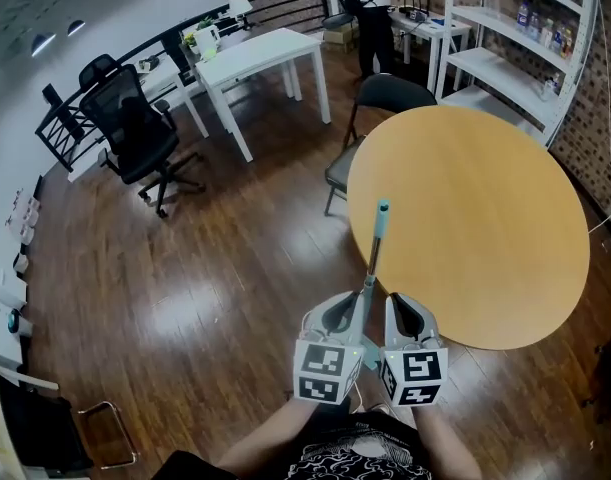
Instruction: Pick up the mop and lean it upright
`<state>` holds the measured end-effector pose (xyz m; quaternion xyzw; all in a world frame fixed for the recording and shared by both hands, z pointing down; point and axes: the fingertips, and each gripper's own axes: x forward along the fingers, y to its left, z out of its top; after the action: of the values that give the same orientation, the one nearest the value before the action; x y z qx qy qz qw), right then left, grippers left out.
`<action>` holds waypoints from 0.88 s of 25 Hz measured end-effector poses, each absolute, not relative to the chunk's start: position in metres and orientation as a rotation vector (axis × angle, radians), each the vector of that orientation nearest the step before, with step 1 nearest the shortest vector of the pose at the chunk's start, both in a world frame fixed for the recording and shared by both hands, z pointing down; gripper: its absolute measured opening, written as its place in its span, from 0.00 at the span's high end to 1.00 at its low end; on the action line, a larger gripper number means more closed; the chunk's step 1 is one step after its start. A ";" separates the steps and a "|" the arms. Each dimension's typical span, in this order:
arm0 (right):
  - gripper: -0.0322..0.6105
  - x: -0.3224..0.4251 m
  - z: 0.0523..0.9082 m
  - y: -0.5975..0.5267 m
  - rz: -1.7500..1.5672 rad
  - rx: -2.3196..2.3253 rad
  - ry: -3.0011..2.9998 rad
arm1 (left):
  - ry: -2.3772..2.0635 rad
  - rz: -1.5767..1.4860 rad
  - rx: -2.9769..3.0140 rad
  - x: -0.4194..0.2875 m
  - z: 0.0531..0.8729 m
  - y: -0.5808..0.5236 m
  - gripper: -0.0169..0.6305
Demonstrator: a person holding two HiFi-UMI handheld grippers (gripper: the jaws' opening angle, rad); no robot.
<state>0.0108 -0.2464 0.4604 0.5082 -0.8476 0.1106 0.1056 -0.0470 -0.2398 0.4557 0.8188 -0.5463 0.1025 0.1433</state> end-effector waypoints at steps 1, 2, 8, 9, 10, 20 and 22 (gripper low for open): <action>0.95 0.012 0.454 -0.241 0.319 1.487 -2.513 | -1.584 0.298 2.358 -0.044 0.454 -0.234 0.97; 0.95 0.013 0.448 -0.235 0.314 1.476 -2.531 | -1.594 0.301 2.354 -0.042 0.452 -0.228 0.97; 0.95 0.010 0.428 -0.208 0.292 1.382 -2.621 | -1.658 0.315 2.322 -0.038 0.448 -0.200 0.97; 0.95 0.008 0.429 -0.205 0.293 1.368 -2.628 | -1.666 0.319 2.316 -0.039 0.449 -0.196 0.97; 0.95 0.005 0.430 -0.202 0.295 1.353 -2.639 | -1.677 0.322 2.308 -0.041 0.451 -0.192 0.97; 0.95 -0.010 0.435 -0.174 0.302 1.252 -2.695 | -1.744 0.303 2.254 -0.053 0.453 -0.165 0.97; 0.95 -0.007 0.435 -0.172 0.306 1.253 -2.694 | -1.739 0.303 2.261 -0.049 0.453 -0.164 0.97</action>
<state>-0.0071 -0.1722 0.4346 0.4182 -0.8992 0.1022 0.0774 -0.0489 -0.1641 0.4525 0.7810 -0.6005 0.1048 0.1361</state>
